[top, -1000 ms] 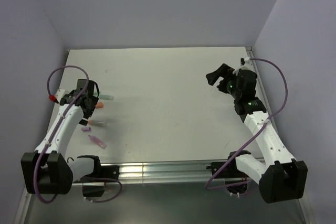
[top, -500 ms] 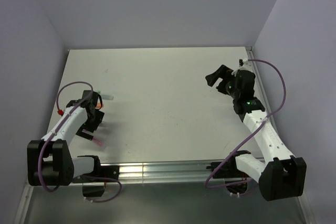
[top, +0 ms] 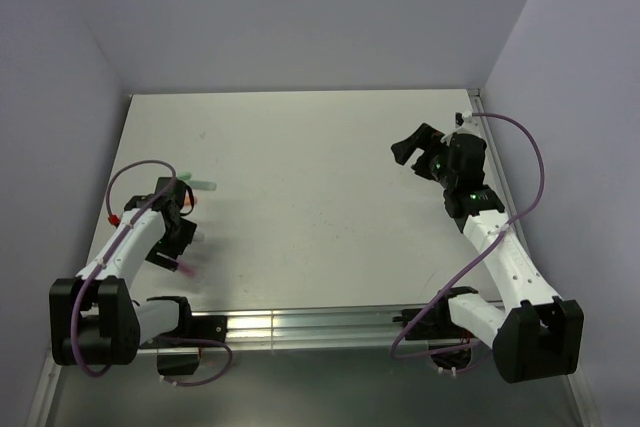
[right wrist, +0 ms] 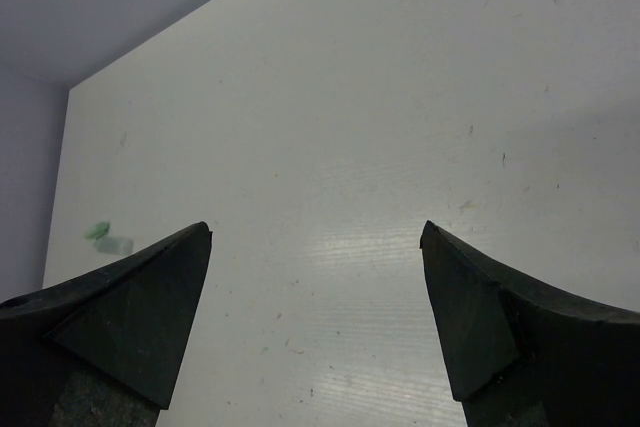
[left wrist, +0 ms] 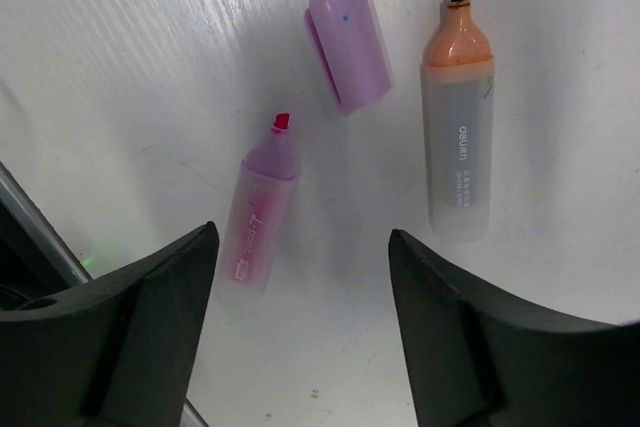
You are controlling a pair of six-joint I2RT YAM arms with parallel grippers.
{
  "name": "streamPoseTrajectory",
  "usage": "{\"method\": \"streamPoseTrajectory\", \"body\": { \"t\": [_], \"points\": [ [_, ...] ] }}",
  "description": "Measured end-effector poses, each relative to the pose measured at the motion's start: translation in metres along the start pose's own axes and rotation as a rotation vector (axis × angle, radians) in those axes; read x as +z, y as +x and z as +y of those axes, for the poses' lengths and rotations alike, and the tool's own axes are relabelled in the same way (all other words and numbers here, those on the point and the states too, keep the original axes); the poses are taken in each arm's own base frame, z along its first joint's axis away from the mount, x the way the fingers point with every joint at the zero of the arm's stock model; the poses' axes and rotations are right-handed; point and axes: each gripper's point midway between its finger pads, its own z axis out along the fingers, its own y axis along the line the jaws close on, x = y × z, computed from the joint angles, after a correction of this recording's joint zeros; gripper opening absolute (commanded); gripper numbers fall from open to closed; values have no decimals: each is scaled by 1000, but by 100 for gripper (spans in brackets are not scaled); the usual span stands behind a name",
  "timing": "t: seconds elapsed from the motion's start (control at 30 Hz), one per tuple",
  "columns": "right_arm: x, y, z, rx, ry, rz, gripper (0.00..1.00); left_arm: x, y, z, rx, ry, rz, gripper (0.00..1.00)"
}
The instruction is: Insert the pens into the pen caps
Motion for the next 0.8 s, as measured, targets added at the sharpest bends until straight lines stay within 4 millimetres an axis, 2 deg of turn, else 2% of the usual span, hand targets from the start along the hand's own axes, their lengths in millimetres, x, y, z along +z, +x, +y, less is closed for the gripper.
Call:
{"method": "streamPoseTrajectory", "body": {
  "t": [0.47,0.77,0.8],
  "points": [
    [0,0,0,0,0,1,93,2,3,3,9,-23,14,70],
    [0,0,0,0,0,0,93,18,19,15,25,-66,60,65],
    [0,0,0,0,-1,0,93,20,21,16,26,-72,67,61]
  ]
}}
